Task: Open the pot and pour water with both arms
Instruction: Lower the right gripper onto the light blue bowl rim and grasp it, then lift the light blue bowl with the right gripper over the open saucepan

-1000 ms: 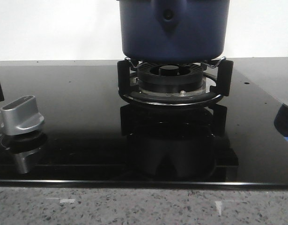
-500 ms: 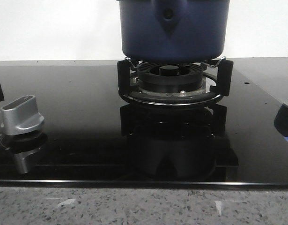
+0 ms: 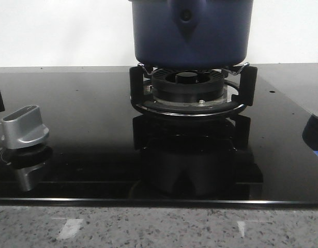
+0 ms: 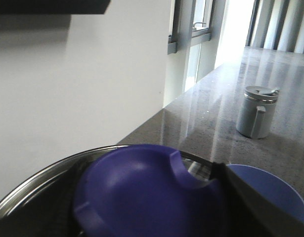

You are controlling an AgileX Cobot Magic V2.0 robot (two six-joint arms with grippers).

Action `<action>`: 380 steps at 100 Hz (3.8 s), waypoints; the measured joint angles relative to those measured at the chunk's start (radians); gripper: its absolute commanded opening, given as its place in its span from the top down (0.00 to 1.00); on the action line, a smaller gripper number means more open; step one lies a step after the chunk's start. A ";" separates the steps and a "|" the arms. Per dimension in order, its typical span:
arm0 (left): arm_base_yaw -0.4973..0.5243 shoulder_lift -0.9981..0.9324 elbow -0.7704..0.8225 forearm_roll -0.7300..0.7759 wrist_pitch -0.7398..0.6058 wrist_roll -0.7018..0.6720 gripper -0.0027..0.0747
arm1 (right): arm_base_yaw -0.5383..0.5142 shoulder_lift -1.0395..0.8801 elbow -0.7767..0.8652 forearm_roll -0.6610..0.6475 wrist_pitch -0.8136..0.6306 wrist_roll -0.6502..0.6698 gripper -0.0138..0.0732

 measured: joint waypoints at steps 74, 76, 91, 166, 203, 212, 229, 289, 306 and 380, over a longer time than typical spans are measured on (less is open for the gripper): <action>0.277 -0.438 0.500 0.091 0.019 -0.037 0.70 | 0.000 0.051 -0.049 0.063 0.100 0.000 0.42; 0.279 -0.446 0.512 0.084 0.018 -0.031 0.70 | 0.000 0.065 -0.063 0.063 0.103 0.003 0.42; 0.281 -0.475 0.564 0.056 0.005 0.001 0.69 | 0.000 0.193 -0.189 0.064 0.116 0.033 0.42; 0.283 -0.477 0.572 0.000 -0.001 0.032 0.62 | -0.107 0.871 -0.640 -0.338 0.471 0.425 0.42; 0.283 -0.477 0.572 -0.026 0.019 0.032 0.62 | -0.216 1.062 -0.640 -0.206 0.517 0.419 0.42; 0.283 -0.477 0.572 -0.027 0.020 0.032 0.62 | -0.218 1.084 -0.640 -0.199 0.517 0.418 0.42; 0.283 -0.477 0.572 -0.029 0.020 0.032 0.62 | -0.219 1.125 -0.640 -0.191 0.515 0.416 0.42; 0.283 -0.477 0.572 -0.029 0.020 0.032 0.62 | -0.219 1.250 -0.638 -0.119 0.484 0.415 0.43; 0.283 -0.477 0.572 -0.029 0.020 0.032 0.62 | -0.219 1.275 -0.638 -0.093 0.484 0.413 0.43; 0.283 -0.477 0.572 -0.029 0.020 0.032 0.63 | -0.219 1.283 -0.638 -0.071 0.499 0.358 0.93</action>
